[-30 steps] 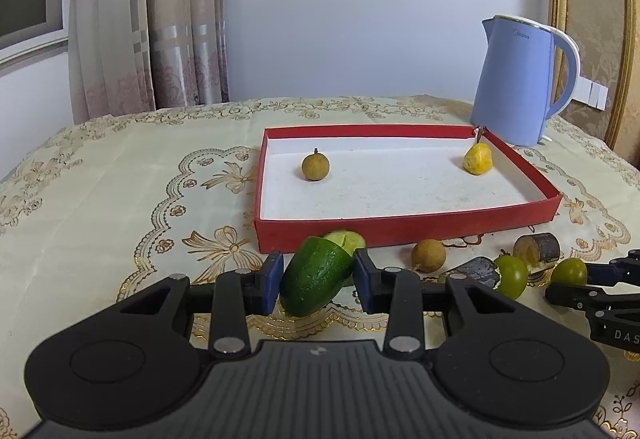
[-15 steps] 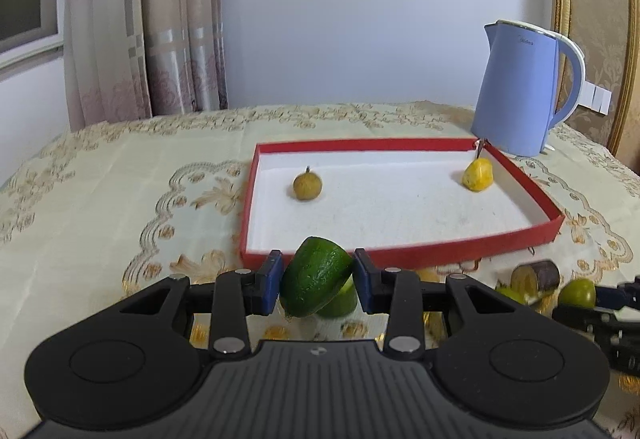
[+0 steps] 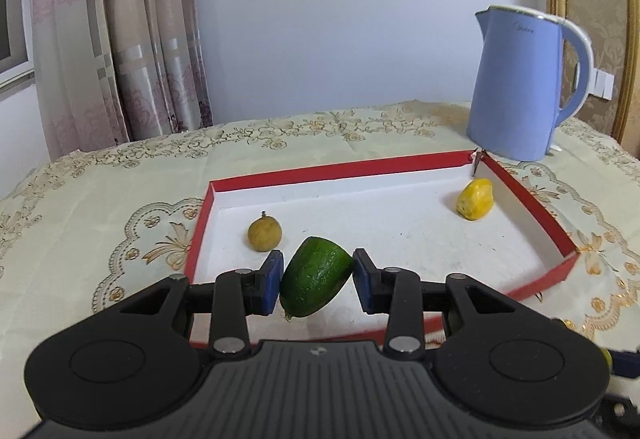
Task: Organize fruits
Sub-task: 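Carry the lime half into the red tray and open the left gripper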
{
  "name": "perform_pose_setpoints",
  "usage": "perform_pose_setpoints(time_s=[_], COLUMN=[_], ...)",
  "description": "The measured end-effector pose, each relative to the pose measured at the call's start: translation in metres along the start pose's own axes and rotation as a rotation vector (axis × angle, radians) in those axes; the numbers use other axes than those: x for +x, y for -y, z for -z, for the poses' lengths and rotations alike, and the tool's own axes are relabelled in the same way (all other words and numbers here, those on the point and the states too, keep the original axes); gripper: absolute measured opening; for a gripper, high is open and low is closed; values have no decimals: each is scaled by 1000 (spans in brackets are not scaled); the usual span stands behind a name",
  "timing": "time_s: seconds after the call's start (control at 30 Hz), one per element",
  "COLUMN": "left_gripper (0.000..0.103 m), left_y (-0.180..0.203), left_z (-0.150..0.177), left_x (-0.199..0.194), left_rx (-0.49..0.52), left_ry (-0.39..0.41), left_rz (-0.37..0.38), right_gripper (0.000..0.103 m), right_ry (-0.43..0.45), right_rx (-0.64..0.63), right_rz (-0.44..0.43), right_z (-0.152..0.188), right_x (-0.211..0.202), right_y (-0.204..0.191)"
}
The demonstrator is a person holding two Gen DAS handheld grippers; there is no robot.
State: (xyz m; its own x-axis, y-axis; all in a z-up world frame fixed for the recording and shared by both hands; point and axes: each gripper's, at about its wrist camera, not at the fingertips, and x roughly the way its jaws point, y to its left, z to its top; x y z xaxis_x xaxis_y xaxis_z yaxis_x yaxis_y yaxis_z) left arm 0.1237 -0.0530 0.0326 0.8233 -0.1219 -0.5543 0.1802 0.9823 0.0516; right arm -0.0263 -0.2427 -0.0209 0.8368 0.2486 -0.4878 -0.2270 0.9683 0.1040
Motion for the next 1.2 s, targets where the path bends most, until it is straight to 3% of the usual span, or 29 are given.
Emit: perform_pose_setpoints(time_s=[0.53, 1.1, 1.2], left_gripper=[36, 38, 45], left_y=[22, 26, 26], left_z=[-27, -39, -38], left_x=[62, 101, 100], left_rx=[29, 8, 12], left_ry=[-71, -153, -150], left_rz=[-50, -82, -87], right_gripper=[32, 32, 32], right_ry=[-8, -11, -10], right_rx=[13, 12, 12], right_rz=[-3, -1, 0], right_z=[-1, 0, 0], right_x=[2, 2, 2], right_y=[1, 1, 1])
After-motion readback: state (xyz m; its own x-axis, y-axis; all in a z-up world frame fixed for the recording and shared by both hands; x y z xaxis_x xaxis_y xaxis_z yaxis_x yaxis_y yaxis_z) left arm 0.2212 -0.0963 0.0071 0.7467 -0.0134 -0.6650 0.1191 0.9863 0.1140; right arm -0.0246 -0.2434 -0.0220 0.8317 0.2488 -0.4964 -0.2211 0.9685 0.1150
